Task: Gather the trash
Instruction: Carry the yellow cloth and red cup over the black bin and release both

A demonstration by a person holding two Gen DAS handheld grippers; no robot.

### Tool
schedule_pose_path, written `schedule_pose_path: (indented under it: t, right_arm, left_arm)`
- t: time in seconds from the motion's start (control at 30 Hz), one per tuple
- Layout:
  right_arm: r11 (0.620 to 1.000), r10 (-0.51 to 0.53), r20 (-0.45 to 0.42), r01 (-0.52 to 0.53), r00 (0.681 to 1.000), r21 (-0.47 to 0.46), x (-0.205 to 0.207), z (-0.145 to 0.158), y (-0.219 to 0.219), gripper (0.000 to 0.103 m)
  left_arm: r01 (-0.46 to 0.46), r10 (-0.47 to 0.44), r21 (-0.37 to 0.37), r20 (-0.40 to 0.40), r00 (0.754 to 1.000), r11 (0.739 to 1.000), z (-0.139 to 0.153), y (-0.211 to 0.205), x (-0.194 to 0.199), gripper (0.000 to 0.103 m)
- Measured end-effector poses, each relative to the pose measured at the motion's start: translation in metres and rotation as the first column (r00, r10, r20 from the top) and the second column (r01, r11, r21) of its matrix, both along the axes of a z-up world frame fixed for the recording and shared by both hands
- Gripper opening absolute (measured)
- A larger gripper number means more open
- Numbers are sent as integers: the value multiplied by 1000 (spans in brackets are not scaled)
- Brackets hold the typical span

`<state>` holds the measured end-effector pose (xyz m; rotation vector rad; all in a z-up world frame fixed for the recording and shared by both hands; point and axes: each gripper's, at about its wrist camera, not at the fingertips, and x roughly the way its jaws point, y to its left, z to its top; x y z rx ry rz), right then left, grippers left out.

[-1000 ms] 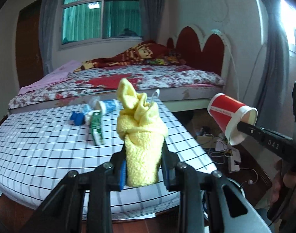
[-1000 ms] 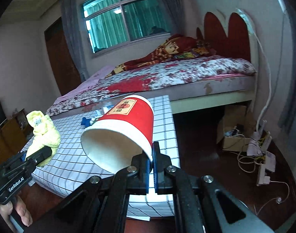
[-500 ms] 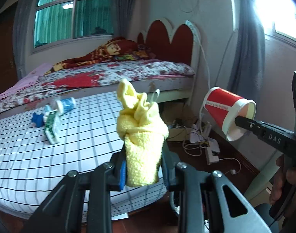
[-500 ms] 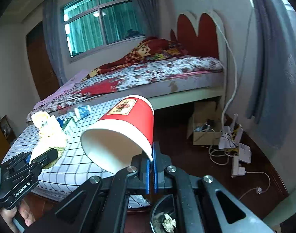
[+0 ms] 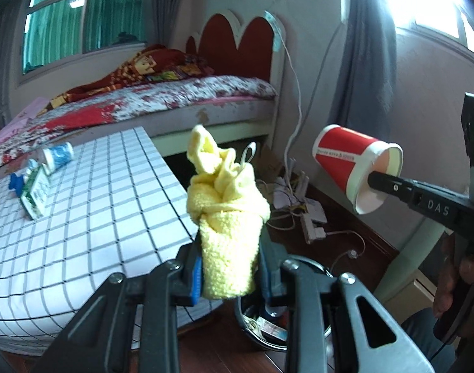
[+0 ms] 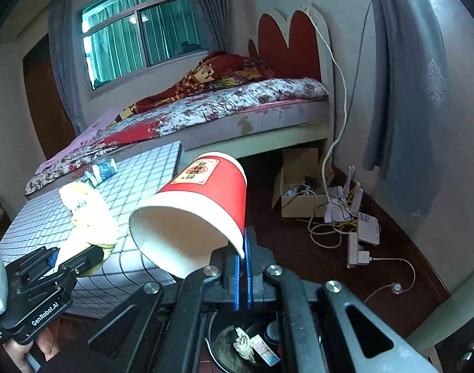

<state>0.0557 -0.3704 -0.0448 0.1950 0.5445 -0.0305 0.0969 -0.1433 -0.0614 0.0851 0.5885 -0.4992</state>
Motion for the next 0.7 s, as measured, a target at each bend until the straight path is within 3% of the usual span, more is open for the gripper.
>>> schedule_pose_path:
  t: [0.27, 0.4, 0.57, 0.7]
  right_arm:
    - [1000, 10, -103, -12, 995, -25, 1, -49, -12, 3]
    - [999, 13, -162, -19, 987, -30, 3, -75, -16, 3]
    - [999, 6, -252, -18, 968, -44, 6, -114, -30, 3]
    - [999, 24, -281, -34, 959, -31, 6, -126, -35, 3]
  left_arm:
    - [95, -96, -10, -120, 988, 995, -38, -32, 1, 29]
    - [145, -142, 2, -195, 971, 989, -60, -48, 3, 30]
    - [178, -167, 28, -238, 957, 984, -77, -60, 4, 30]
    - [206, -191, 27, -276, 942, 978, -89, -68, 2, 30]
